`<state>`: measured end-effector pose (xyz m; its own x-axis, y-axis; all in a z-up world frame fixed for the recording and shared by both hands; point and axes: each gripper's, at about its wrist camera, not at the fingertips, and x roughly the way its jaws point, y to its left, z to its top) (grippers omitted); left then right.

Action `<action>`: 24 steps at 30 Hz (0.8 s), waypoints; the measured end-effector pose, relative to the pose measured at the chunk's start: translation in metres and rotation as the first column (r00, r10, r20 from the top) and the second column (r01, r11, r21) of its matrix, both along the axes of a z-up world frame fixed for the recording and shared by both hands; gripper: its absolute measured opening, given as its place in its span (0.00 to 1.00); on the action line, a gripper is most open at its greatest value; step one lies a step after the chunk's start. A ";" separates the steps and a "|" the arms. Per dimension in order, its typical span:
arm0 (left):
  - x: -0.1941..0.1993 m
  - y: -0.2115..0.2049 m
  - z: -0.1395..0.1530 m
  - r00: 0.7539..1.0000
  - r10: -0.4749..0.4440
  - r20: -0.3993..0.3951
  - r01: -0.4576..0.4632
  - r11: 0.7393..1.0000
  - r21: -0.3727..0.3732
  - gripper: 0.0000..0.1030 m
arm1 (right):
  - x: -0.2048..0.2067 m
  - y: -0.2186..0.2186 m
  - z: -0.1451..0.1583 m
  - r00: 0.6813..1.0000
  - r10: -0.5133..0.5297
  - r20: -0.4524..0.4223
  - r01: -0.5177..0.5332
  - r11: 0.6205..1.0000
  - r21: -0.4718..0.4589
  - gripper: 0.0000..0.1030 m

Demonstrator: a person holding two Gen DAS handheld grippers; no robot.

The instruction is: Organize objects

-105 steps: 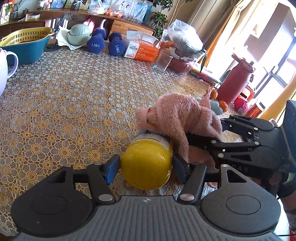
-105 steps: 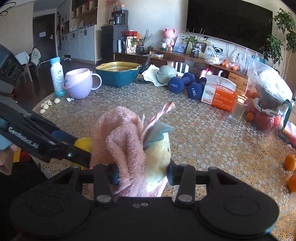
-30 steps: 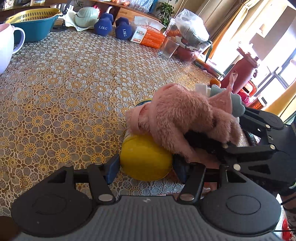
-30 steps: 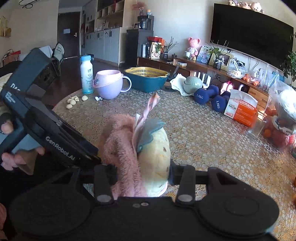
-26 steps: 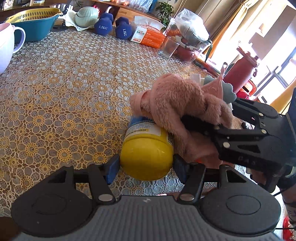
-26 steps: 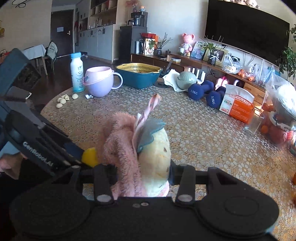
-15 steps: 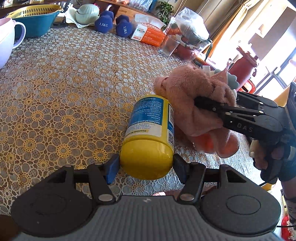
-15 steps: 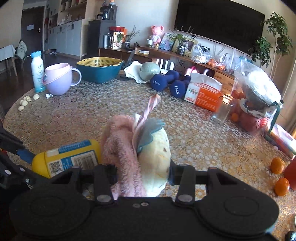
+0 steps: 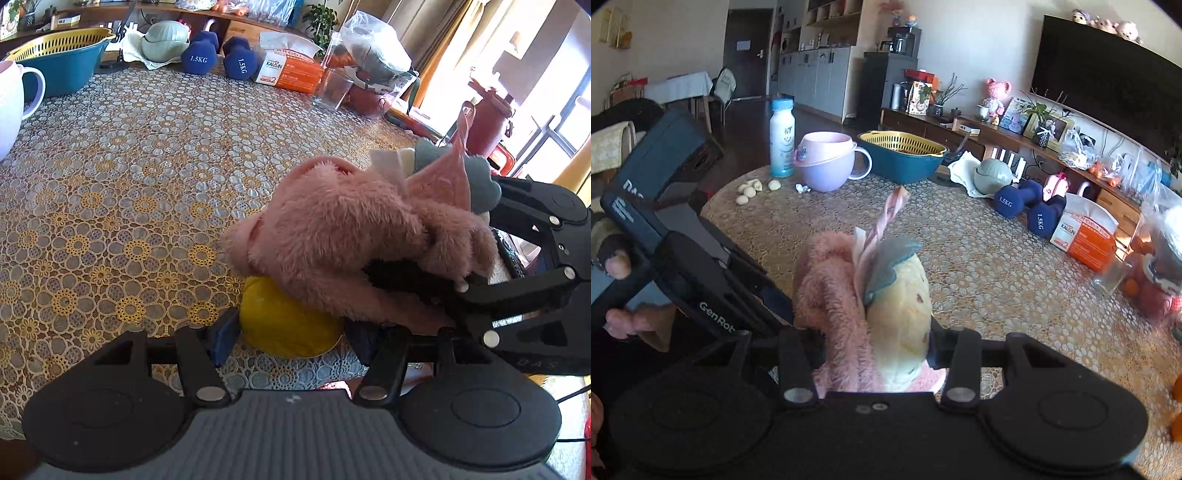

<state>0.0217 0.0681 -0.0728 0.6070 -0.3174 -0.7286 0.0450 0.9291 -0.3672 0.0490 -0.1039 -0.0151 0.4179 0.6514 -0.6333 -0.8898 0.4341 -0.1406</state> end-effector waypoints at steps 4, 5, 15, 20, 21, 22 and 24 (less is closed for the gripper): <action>0.000 -0.003 0.001 1.000 -0.016 0.011 0.016 0.999 0.038 0.59 | 0.020 0.006 -0.001 1.000 -0.030 0.009 0.030 0.999 -0.031 0.43; 0.000 -0.005 0.002 1.000 -0.021 0.015 0.020 0.999 0.051 0.59 | 0.027 0.007 -0.003 0.999 -0.040 0.000 0.040 0.999 -0.035 0.43; -0.021 -0.036 0.013 0.982 -0.110 0.154 0.051 0.939 0.341 0.59 | 0.058 0.006 -0.010 0.991 -0.125 -0.037 0.124 0.992 -0.024 0.44; -0.029 -0.059 0.011 0.959 -0.198 0.203 0.072 0.862 0.502 0.63 | 0.063 0.009 -0.013 0.988 -0.149 -0.043 0.148 0.989 -0.027 0.44; -0.029 -0.064 0.009 0.955 -0.215 0.204 0.076 0.842 0.534 0.63 | 0.063 0.009 -0.014 0.987 -0.153 -0.045 0.152 0.988 -0.026 0.44; -0.030 -0.068 0.006 0.953 -0.227 0.202 0.077 0.824 0.562 0.63 | 0.065 0.009 -0.014 0.986 -0.157 -0.048 0.156 0.987 -0.026 0.44; -0.031 -0.074 0.001 0.949 -0.246 0.196 0.079 0.790 0.608 0.63 | 0.067 0.011 -0.016 0.984 -0.171 -0.043 0.170 0.985 -0.034 0.44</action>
